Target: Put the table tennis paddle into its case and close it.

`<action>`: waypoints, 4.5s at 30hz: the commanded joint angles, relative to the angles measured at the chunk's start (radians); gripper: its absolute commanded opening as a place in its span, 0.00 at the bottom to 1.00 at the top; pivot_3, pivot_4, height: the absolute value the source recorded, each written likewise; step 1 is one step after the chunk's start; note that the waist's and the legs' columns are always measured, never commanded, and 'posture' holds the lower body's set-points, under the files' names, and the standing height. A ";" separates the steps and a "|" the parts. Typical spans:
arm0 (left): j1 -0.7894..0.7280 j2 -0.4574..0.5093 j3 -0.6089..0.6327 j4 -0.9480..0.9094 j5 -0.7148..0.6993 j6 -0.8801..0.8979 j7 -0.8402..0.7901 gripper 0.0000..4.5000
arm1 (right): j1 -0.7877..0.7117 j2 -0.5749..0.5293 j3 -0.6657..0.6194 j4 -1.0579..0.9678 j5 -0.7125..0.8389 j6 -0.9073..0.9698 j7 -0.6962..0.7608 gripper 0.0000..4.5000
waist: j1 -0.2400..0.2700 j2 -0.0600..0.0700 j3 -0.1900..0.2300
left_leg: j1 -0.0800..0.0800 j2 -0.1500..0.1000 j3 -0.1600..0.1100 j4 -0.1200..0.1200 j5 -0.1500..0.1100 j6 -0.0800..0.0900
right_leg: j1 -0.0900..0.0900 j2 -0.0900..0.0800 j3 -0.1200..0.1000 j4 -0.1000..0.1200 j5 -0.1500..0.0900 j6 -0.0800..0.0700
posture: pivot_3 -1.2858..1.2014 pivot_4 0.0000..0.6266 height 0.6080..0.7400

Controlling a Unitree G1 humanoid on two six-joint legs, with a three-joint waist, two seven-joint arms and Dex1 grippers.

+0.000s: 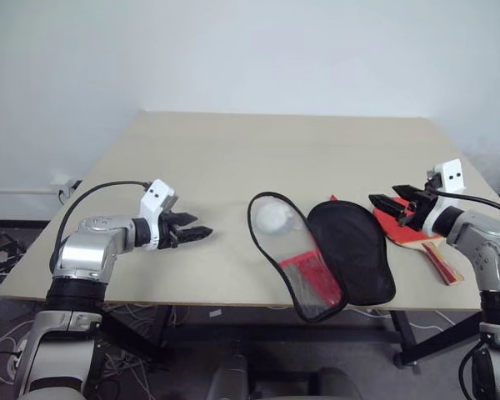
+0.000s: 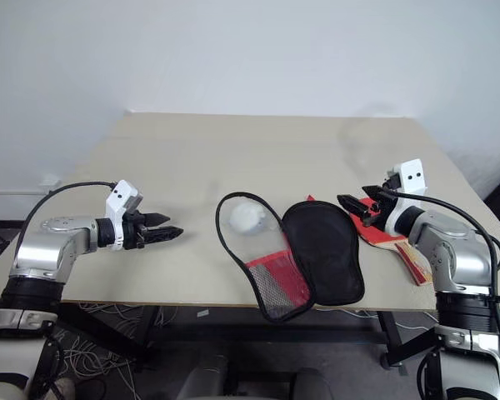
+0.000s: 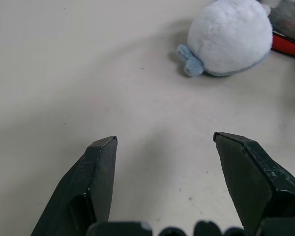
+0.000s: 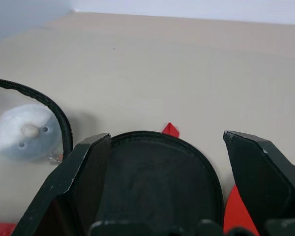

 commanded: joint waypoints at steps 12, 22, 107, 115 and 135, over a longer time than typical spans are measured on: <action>0.177 0.075 0.172 -0.238 -0.091 0.112 0.066 0.74 | -0.098 0.026 0.032 0.049 0.005 0.011 0.003 0.88 | -0.017 0.000 0.000 | 0.000 0.000 0.000 -0.001 0.000 0.000 | -0.001 0.000 0.000 0.000 0.000 0.000 | 0.52 0.00 1.00; 0.294 0.093 0.238 -0.423 -0.176 0.213 0.104 0.74 | -0.152 -0.032 0.092 0.128 -0.045 0.024 0.055 0.88 | -0.016 0.000 0.000 | 0.000 0.000 0.000 -0.001 0.000 0.000 | -0.001 -0.001 0.000 0.000 0.000 0.000 | 0.52 0.00 1.00; 0.097 0.033 -0.078 -0.510 -0.248 0.257 0.083 0.74 | -0.128 -0.257 0.018 0.186 -0.164 0.444 0.013 0.27 | -0.018 0.002 0.001 | 0.000 -0.001 -0.002 0.006 0.001 0.001 | 0.002 0.000 0.000 0.001 -0.003 0.006 | 0.52 0.00 1.00; 0.039 0.038 -0.108 -0.396 -0.207 0.199 0.052 0.74 | -0.062 -0.165 -0.052 -0.261 -0.051 0.768 -0.079 0.27 | -0.018 0.002 0.001 | 0.000 -0.001 -0.002 0.005 0.001 0.001 | 0.002 0.000 0.000 0.001 -0.003 0.005 | 0.52 0.00 1.00; -0.067 -0.032 -0.176 -0.252 -0.121 0.126 -0.010 0.74 | 0.093 0.185 -0.073 -0.545 0.000 0.944 -0.360 0.27 | -0.003 0.002 0.001 | -0.001 -0.001 -0.001 0.002 0.001 0.001 | 0.000 0.000 0.000 0.001 -0.001 0.002 | 0.52 0.00 1.00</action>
